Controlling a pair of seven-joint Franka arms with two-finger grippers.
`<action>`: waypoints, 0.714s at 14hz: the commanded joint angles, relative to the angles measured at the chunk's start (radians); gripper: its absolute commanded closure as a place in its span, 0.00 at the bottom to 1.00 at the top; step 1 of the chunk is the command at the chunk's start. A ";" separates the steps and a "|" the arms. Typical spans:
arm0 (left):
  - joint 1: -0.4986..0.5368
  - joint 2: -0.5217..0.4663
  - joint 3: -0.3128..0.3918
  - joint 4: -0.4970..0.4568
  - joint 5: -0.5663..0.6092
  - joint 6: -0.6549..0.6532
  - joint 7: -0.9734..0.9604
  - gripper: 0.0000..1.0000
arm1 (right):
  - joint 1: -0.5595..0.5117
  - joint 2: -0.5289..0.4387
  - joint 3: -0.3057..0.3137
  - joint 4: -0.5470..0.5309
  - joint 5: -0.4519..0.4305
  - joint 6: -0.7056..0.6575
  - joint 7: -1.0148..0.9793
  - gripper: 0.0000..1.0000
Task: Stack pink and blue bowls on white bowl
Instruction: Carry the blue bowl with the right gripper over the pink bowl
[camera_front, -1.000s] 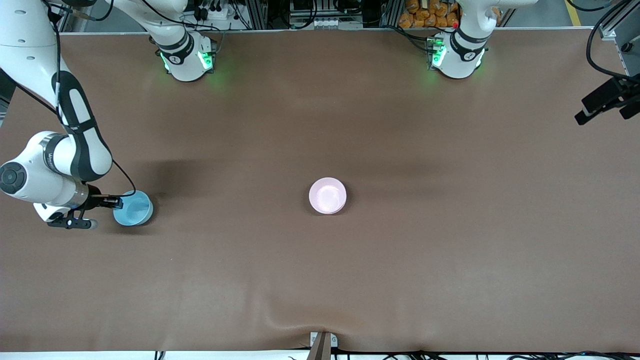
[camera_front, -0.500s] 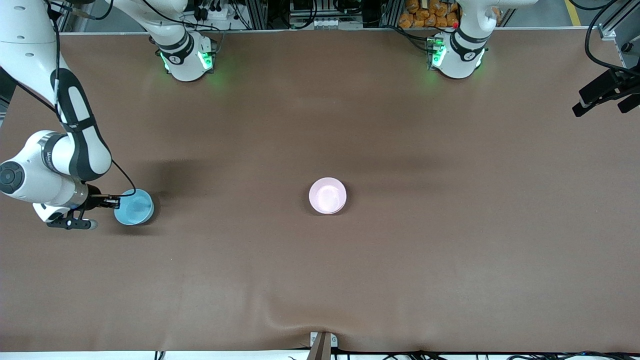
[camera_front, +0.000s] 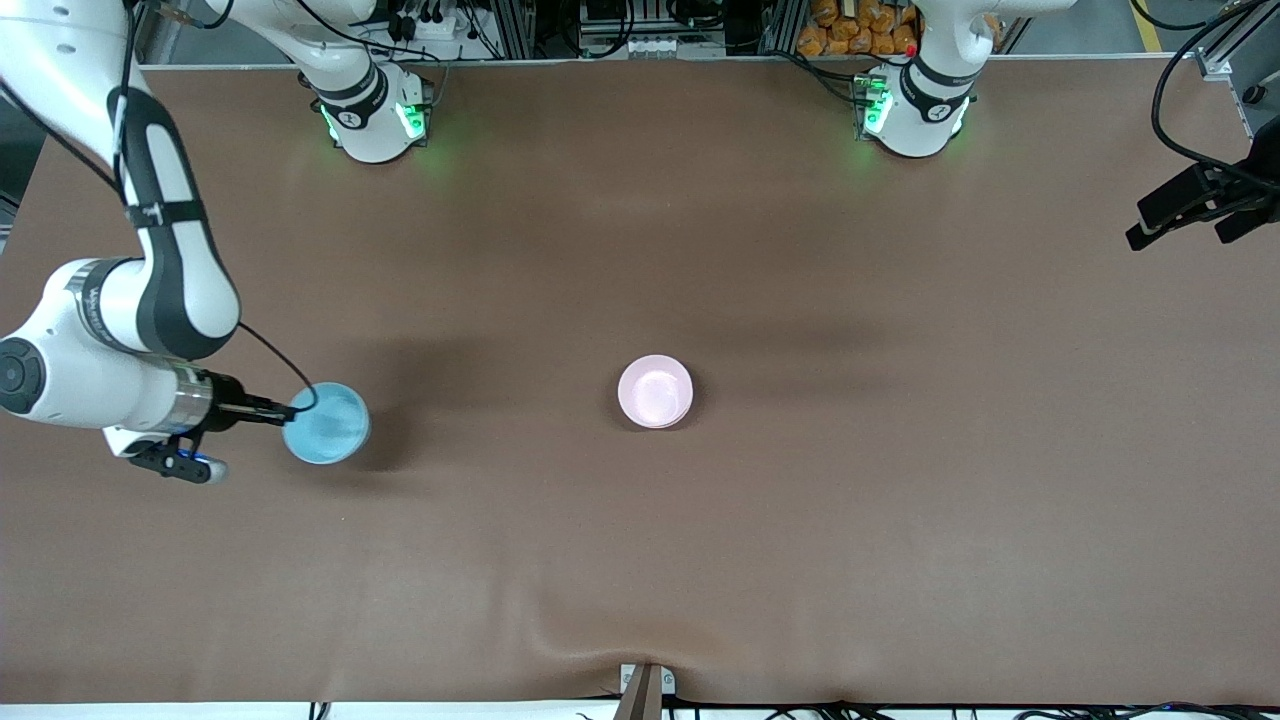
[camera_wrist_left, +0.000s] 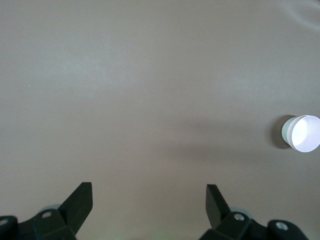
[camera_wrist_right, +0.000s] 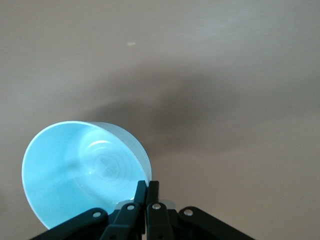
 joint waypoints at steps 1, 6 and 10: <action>-0.008 0.005 0.001 0.001 0.022 0.016 0.015 0.00 | 0.048 -0.002 0.087 0.029 0.012 0.016 0.236 1.00; -0.013 0.014 -0.001 0.006 0.020 0.032 0.015 0.00 | 0.140 0.002 0.182 0.069 0.017 0.027 0.543 1.00; -0.002 0.014 -0.016 0.006 0.020 0.032 0.018 0.00 | 0.283 0.051 0.203 0.062 0.013 0.196 0.767 1.00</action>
